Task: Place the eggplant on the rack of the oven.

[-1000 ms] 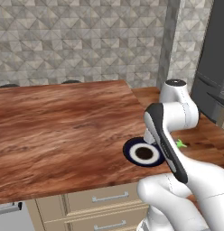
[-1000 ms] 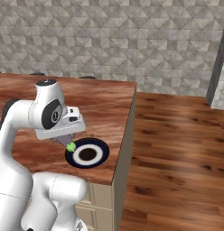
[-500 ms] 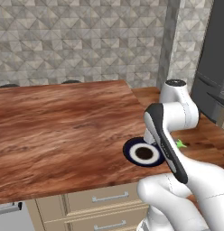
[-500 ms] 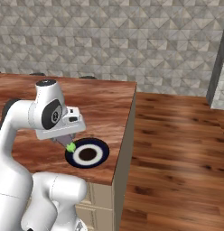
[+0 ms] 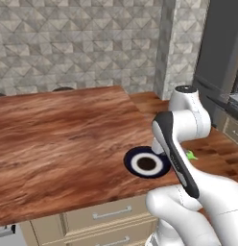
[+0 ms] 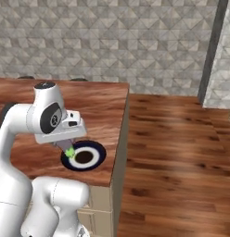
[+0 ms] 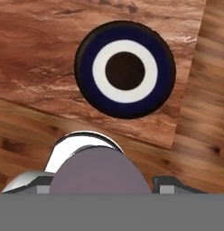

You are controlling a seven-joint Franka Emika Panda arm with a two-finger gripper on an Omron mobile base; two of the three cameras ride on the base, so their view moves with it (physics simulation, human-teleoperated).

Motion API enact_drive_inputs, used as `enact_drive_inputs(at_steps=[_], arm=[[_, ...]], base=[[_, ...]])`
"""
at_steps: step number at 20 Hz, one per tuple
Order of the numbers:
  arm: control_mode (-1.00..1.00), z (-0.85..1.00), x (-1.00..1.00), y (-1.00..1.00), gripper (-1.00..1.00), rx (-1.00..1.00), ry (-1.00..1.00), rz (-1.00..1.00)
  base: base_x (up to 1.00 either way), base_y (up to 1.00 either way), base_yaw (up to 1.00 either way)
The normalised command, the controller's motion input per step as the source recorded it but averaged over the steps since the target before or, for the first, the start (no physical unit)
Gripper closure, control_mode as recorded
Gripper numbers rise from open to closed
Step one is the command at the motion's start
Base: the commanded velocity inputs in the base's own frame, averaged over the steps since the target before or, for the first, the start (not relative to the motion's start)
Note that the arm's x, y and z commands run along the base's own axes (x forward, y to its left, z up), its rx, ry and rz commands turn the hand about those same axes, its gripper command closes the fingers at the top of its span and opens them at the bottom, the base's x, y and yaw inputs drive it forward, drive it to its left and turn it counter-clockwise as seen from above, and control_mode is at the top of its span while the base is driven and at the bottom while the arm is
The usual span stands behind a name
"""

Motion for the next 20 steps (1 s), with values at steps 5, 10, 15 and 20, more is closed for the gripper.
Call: enact_drive_inputs(at_steps=[5,10,15,20], arm=[[1.0,0.0,0.0,0.0,1.0,0.0,0.0,0.0],[1.0,0.0,0.0,0.0,1.0,0.0,0.0,0.0],[1.0,0.0,0.0,0.0,1.0,0.0,0.0,0.0],[1.0,0.0,0.0,0.0,1.0,0.0,0.0,0.0]], base=[[-0.01,-0.3,-0.33],[0.0,-0.78,-0.3],[0.02,-1.0,-0.18],[0.18,-1.0,-0.09]])
